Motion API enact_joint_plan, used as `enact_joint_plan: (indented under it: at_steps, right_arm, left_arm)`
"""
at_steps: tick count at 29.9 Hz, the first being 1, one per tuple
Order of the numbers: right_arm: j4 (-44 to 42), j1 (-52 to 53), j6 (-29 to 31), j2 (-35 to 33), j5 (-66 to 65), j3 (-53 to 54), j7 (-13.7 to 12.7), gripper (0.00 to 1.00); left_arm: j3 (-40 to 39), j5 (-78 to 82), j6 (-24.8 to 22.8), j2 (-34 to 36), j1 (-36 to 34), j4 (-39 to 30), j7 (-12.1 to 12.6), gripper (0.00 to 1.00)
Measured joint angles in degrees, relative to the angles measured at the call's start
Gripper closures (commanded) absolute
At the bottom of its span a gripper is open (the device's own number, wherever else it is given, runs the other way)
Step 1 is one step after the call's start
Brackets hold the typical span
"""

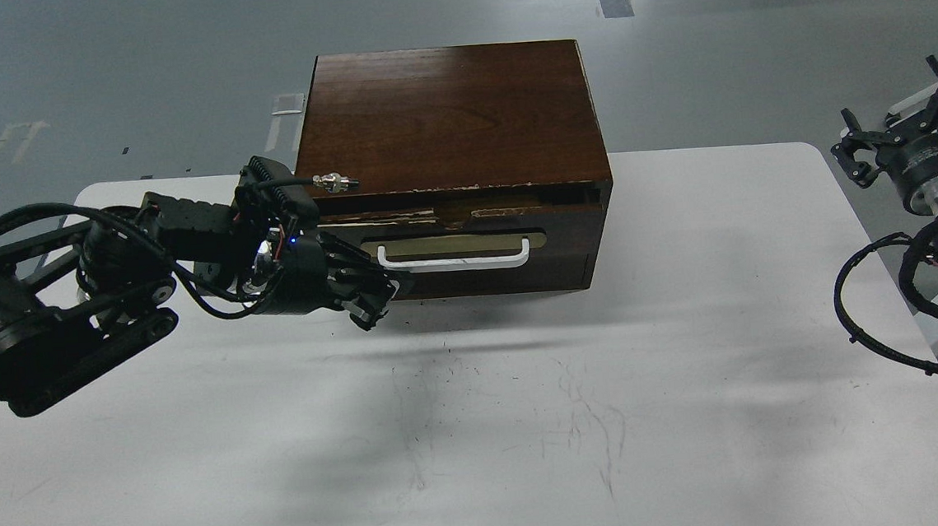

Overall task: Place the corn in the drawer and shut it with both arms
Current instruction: 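Push the drawer into the box with the left hand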

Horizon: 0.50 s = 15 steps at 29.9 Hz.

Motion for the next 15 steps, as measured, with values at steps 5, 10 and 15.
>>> enact_joint_plan:
  at_steps: [5, 10, 15]
  right_arm:
    - [0.1, 0.0, 0.0, 0.2, 0.0, -0.1, 0.0, 0.0]
    - [0.0, -0.3, 0.0, 0.3, 0.0, -0.6, 0.1, 0.0]
    - [0.0, -0.3, 0.0, -0.1, 0.0, -0.9, 0.2, 0.0]
  left_arm:
    - [0.0, -1.3, 0.0, 0.0, -0.8, 1.0, 0.0, 1.0]
    - [0.0, -1.3, 0.0, -0.2, -0.8, 1.1, 0.0, 1.0]
    - [0.0, -1.4, 0.0, -0.5, -0.8, 1.8, 0.0, 1.0]
